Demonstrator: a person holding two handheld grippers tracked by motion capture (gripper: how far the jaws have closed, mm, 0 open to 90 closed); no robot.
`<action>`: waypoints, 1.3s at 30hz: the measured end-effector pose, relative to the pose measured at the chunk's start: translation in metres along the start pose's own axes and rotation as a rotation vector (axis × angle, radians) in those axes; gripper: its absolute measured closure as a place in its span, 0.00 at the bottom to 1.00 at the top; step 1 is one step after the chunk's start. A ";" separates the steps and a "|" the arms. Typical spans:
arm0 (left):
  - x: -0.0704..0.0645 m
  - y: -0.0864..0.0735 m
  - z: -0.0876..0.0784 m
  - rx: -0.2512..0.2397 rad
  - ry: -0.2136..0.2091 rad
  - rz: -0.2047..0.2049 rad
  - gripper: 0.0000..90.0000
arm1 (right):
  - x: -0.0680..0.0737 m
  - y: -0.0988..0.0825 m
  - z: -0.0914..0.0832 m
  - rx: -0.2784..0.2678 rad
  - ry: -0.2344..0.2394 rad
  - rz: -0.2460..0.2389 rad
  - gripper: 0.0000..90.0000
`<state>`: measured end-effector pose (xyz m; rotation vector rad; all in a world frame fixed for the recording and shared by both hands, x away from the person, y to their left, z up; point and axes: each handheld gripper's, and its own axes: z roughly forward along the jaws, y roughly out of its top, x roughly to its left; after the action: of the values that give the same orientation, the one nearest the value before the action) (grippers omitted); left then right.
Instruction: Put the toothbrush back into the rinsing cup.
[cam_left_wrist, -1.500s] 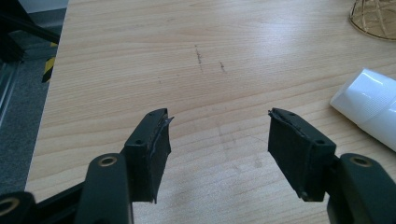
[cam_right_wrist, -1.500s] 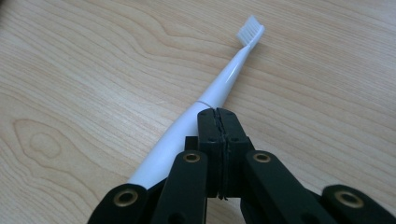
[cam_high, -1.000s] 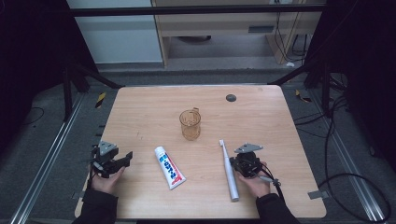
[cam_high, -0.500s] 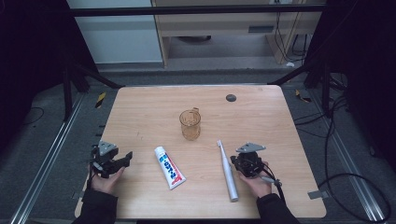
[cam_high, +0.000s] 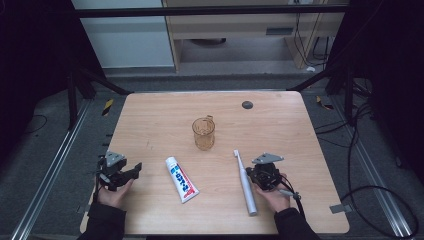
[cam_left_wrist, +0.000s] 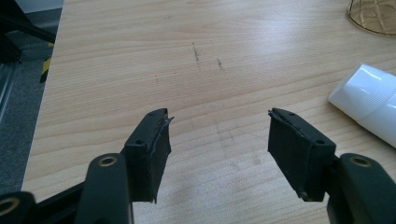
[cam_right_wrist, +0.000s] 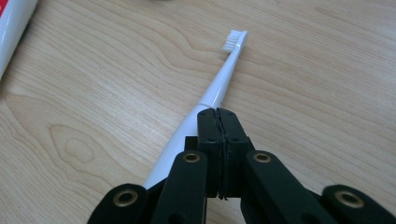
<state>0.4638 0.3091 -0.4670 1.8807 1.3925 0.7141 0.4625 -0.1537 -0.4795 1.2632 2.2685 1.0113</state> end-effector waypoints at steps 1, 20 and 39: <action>0.000 0.000 0.000 -0.001 0.000 0.001 0.42 | 0.000 0.000 0.000 0.000 0.000 0.000 0.99; -0.001 0.000 0.001 0.004 -0.001 0.006 0.42 | -0.006 -0.003 0.004 0.027 -0.043 0.002 0.99; -0.001 0.000 0.001 0.003 -0.001 0.005 0.42 | -0.004 -0.003 0.008 0.039 -0.025 -0.010 1.00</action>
<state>0.4642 0.3084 -0.4674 1.8874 1.3895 0.7132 0.4672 -0.1546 -0.4875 1.2716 2.2837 0.9471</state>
